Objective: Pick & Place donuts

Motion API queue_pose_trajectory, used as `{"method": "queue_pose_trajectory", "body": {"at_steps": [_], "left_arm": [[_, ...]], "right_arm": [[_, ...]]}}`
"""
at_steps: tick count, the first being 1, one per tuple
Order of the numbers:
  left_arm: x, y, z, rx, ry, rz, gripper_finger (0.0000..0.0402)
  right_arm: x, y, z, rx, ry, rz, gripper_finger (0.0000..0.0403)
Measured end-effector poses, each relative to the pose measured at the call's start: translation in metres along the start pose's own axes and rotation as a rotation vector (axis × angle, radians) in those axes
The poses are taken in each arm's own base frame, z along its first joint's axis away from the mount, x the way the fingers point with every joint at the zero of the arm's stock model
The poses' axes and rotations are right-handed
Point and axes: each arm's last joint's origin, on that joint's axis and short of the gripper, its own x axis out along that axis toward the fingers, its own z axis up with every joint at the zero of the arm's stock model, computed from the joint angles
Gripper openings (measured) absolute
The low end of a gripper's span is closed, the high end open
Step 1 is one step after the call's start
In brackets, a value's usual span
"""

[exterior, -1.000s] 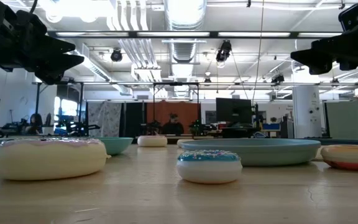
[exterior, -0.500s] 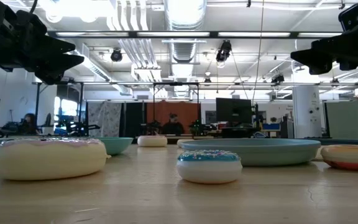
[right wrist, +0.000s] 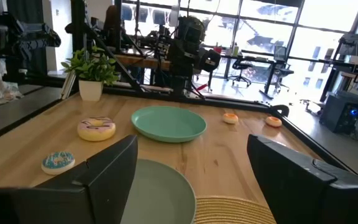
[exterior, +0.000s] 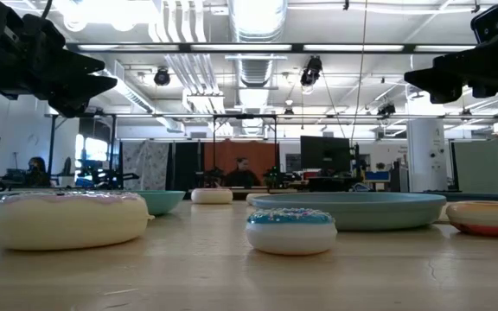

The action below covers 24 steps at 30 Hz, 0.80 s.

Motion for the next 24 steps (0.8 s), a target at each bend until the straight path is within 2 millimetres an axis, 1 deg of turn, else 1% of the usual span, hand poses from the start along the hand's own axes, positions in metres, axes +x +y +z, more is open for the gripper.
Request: {"method": "queue_pose_trajectory", "body": {"at_steps": [12, 16, 19, 21, 22, 24], "left_arm": [[0.0, 0.0, 0.0, 0.0, 0.0, 0.0, 0.0167], [0.0, 0.0, 0.0, 0.0, 0.0, 0.0, 0.0167], [0.0, -0.0001, 0.0001, 0.0, 0.0, 0.0, 0.0167], [0.0, 0.0, 0.0001, 0.0, 0.0, 0.0, 0.0167], [0.0, 0.0, 0.0001, 0.0, 0.0, 0.0, 0.0167], [0.0, 0.0, 0.0001, 0.0, 0.0, 0.0, 0.0167]], "right_arm": [[0.0, 0.0, -0.0001, 0.0, 0.0, 0.0, 0.0295], [0.0001, -0.0003, 0.0039, 0.021, -0.04, -0.003, 0.0295], [-0.0001, -0.0004, 0.0039, 0.123, -0.041, -0.001, 0.0295], [-0.0001, -0.0003, 0.0038, 0.238, -0.04, 0.003, 0.0295], [-0.0001, -0.0002, 0.0036, 0.346, -0.037, 0.008, 0.0295], [-0.0001, 0.0005, 0.0034, 0.646, -0.028, 0.037, 0.0295]]}}
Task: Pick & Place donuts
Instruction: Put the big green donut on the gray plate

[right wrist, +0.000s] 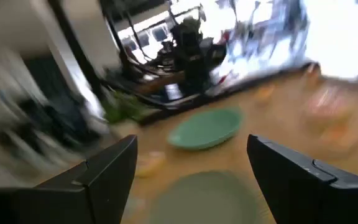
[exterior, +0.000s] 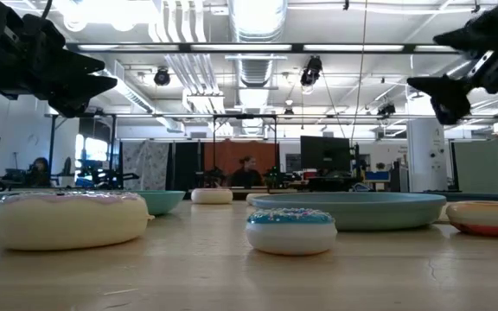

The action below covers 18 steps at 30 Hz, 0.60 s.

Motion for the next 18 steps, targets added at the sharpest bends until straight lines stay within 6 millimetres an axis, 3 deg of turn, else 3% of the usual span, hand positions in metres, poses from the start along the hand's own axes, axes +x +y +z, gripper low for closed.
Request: {"method": "queue_pose_trajectory", "body": {"at_steps": [2, 4, 10, 15, 18], "left_arm": [[0.0, 0.0, -0.0001, 0.0, 0.001, 0.0, 0.0167], [0.0, 0.0, 0.0, 0.0, 0.0, 0.0, 0.0167], [0.0, 0.0, 0.0, 0.0, 0.0, 0.0, 0.0167], [0.0, 0.0, 0.0, 0.0, 0.0, 0.0, 0.0167], [0.0, 0.0, -0.0001, 0.0, 0.0, 0.0, 0.0167]], "right_arm": [[0.0, -0.0002, -0.0001, 0.237, -0.001, -0.005, 0.0295], [0.0004, -0.002, 0.0002, 0.359, -0.033, -0.052, 0.0295], [0.0008, -0.0032, -0.0001, 0.559, -0.056, -0.079, 0.0295], [-0.0006, -0.0083, 0.0041, 0.76, -0.26, -0.204, 0.0295], [0.0001, -0.009, 0.0035, 0.781, -0.268, -0.219, 0.0295]]}}
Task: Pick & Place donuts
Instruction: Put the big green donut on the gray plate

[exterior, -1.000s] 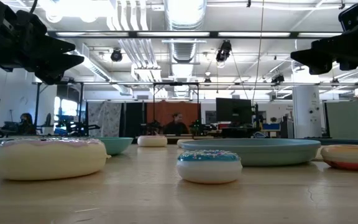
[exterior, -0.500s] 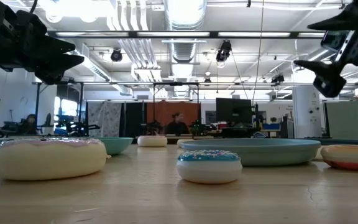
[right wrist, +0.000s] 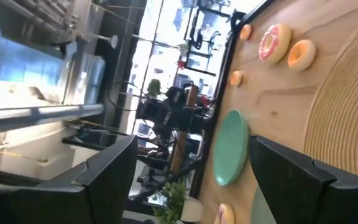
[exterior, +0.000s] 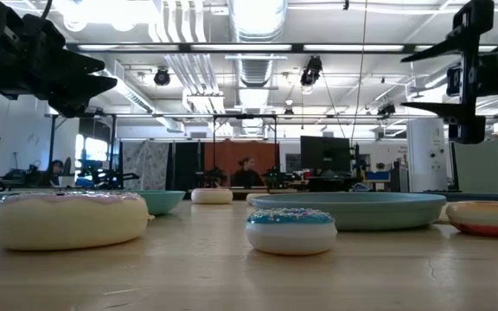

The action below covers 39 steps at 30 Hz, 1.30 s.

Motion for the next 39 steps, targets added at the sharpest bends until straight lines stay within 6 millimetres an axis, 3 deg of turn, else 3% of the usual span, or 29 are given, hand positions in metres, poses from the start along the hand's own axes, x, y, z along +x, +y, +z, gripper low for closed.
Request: {"method": "queue_pose_trajectory", "body": {"at_steps": [6, 12, 17, 22, 25, 30, 34, 39], "left_arm": [[0.0, 0.0, 0.0, 0.0, 0.0, 0.0, 0.0167], [0.0, 0.0, 0.0, 0.0, 0.0, 0.0, 0.0167], [0.0, 0.0, 0.0, 0.0, 0.0, 0.001, 0.0167], [0.0, 0.0, 0.0, 0.0, 0.0, 0.0, 0.0167], [0.0, 0.0, 0.0, 0.0, 0.0, 0.0, 0.0167], [0.0, 0.0, 0.0, 0.0, 0.0, 0.0, 0.0167], [0.0, 0.0, 0.0, 0.0, -0.001, 0.0, 0.0167], [0.0, 0.0, 0.0, 0.0, 0.0, 0.0, 0.0167]], "right_arm": [[0.005, -0.006, -0.004, -0.069, 0.008, -0.08, 0.0295], [0.014, 0.003, -0.005, -0.022, -0.036, -0.012, 0.0295], [0.024, 0.002, -0.011, -0.075, -0.005, -0.107, 0.0295], [0.043, 0.033, -0.019, -0.139, 0.086, -0.101, 0.0291], [0.055, 0.05, -0.027, -0.2, 0.292, -0.106, 0.0282], [0.062, 0.05, -0.039, -0.247, 0.639, -0.522, 0.0261], [0.059, 0.05, -0.046, -0.405, 0.826, -0.856, 0.0252], [0.06, 0.048, -0.064, -0.516, 1.113, -1.03, 0.0259]]}}
